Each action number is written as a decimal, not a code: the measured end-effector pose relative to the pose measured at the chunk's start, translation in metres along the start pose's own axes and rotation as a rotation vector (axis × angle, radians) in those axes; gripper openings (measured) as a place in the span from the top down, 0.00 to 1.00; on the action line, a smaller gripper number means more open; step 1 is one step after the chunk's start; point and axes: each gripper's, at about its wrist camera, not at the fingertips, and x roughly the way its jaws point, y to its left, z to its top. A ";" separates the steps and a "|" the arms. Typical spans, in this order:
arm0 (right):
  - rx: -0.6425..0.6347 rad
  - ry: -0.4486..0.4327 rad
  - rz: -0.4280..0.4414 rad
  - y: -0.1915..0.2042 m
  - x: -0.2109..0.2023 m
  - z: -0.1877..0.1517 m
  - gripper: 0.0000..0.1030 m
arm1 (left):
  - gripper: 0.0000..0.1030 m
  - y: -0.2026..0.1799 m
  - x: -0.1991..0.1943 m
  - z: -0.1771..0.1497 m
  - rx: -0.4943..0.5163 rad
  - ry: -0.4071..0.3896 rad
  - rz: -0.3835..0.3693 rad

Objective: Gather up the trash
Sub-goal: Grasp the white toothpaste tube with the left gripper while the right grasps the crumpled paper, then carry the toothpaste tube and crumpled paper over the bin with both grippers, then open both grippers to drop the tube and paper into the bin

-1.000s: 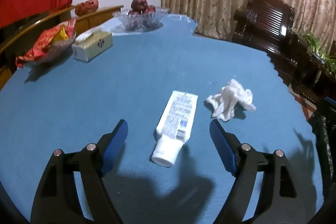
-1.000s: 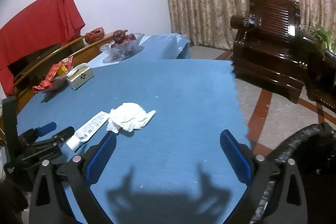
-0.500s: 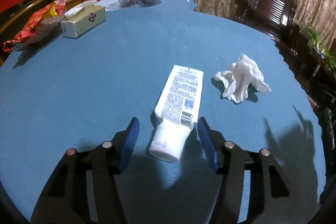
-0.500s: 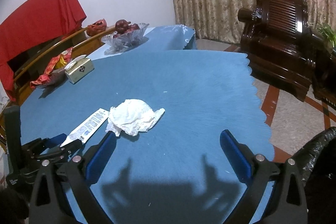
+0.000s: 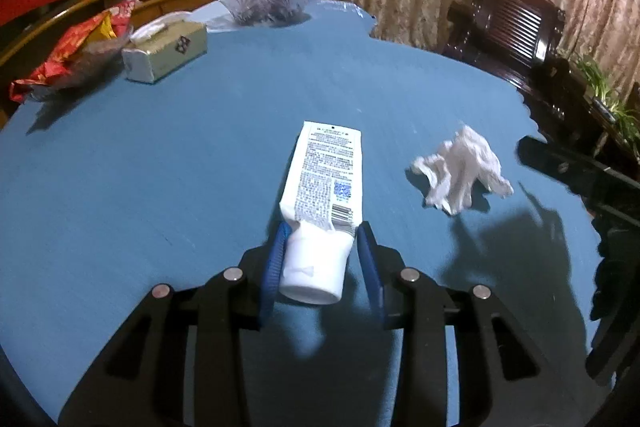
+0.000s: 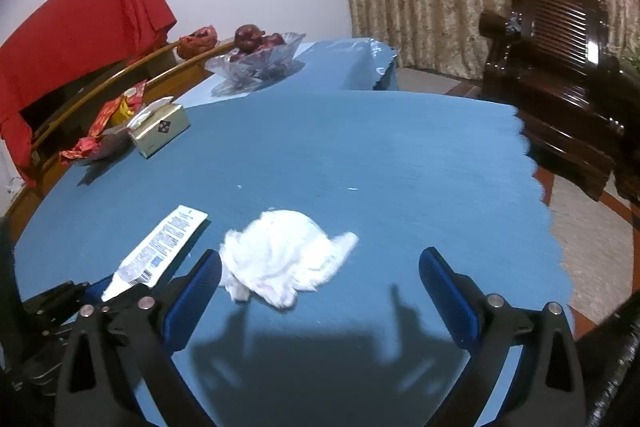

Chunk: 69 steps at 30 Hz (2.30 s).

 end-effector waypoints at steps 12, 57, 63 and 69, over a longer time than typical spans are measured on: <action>-0.025 0.090 0.028 0.021 0.046 0.001 0.08 | 0.66 0.025 0.003 0.022 -0.040 -0.022 0.055; 0.152 -0.171 -0.238 -0.136 -0.262 -0.059 0.77 | 0.66 -0.240 -0.121 0.010 0.269 -0.139 -0.388; 0.199 -0.192 -0.322 -0.171 -0.300 -0.080 0.77 | 0.67 -0.294 -0.129 -0.009 0.341 -0.128 -0.467; 0.255 -0.173 -0.383 -0.201 -0.313 -0.105 0.77 | 0.67 -0.338 -0.123 -0.033 0.399 -0.083 -0.518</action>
